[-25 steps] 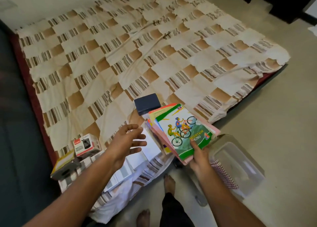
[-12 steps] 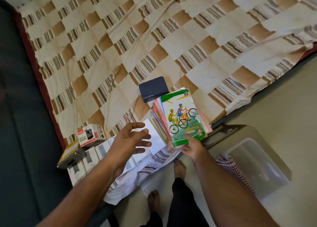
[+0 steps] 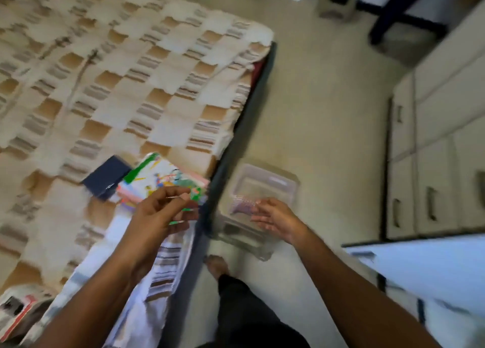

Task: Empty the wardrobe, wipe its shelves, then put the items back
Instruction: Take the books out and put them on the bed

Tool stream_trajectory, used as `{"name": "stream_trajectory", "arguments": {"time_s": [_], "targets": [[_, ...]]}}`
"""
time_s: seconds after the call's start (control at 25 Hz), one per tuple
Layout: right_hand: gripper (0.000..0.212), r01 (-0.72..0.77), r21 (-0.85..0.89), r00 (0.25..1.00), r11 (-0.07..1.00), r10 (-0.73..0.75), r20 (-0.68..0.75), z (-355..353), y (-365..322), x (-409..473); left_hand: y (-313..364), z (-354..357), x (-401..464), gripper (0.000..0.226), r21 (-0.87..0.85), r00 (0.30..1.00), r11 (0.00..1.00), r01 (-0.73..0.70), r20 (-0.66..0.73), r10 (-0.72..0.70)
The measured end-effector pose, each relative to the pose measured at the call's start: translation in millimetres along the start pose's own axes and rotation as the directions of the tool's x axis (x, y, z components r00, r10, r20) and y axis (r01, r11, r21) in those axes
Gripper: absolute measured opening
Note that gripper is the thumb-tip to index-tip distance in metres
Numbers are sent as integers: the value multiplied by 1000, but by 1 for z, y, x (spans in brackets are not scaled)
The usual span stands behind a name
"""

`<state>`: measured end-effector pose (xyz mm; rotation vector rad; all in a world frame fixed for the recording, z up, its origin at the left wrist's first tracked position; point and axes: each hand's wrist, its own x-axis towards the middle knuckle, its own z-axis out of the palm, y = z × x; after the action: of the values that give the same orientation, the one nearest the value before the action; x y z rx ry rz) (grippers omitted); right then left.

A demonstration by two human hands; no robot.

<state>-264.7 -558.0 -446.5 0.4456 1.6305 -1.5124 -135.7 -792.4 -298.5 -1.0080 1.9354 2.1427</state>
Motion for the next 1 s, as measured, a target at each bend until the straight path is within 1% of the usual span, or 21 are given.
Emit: {"name": "stream_trajectory", "arguments": {"time_s": [0.04,0.08,0.16,0.2,0.28,0.36,0.44,0.56,0.64,0.72,0.76,0.8,0.84,0.88,0.92,1.0], "targets": [[19,29,37,999,999,-28,-36,-22,9,-26,-3,13,-8,24,3,998,1000,-26,50,26],[17,74,85,992,994,-64,-111,-54,28,-62,-7,37,-22,25,9,989,998,-59,136,57],[16,147,176,960,973,-97,-264,-114,76,-135,-19,91,-55,25,12,948,996,-92,308,84],[16,156,208,944,966,-84,-318,-135,98,-162,-24,108,-68,27,11,930,996,-91,359,81],[13,173,257,889,951,-39,-456,-182,147,-221,-37,153,-99,30,47,884,996,-79,465,48],[8,198,299,813,933,15,-583,-225,187,-272,-53,195,-125,29,104,822,991,-84,569,11],[8,238,367,720,899,90,-688,-269,225,-322,-69,239,-153,26,159,763,981,-112,646,-17],[9,293,406,593,866,168,-787,-335,274,-377,-87,301,-189,20,214,675,964,-155,735,-55],[6,321,411,510,853,209,-834,-377,298,-399,-95,337,-205,19,252,635,953,-170,768,-90],[8,319,392,416,863,244,-876,-429,324,-413,-105,378,-215,19,290,604,939,-184,787,-125],[6,269,372,357,889,266,-895,-460,337,-417,-113,403,-221,19,313,599,930,-191,788,-143],[8,182,337,297,924,275,-914,-495,350,-419,-119,429,-227,18,332,600,923,-194,785,-156],[18,48,276,249,960,256,-934,-528,361,-419,-124,452,-234,18,345,599,919,-193,783,-168],[30,-115,197,217,974,218,-952,-557,370,-418,-128,471,-241,18,354,592,916,-188,785,-182],[39,-296,119,194,948,181,-964,-586,376,-419,-134,493,-248,18,374,590,907,-192,783,-198],[55,-589,0,139,808,101,-985,-636,382,-417,-141,527,-257,19,420,590,885,-202,773,-233]]}}
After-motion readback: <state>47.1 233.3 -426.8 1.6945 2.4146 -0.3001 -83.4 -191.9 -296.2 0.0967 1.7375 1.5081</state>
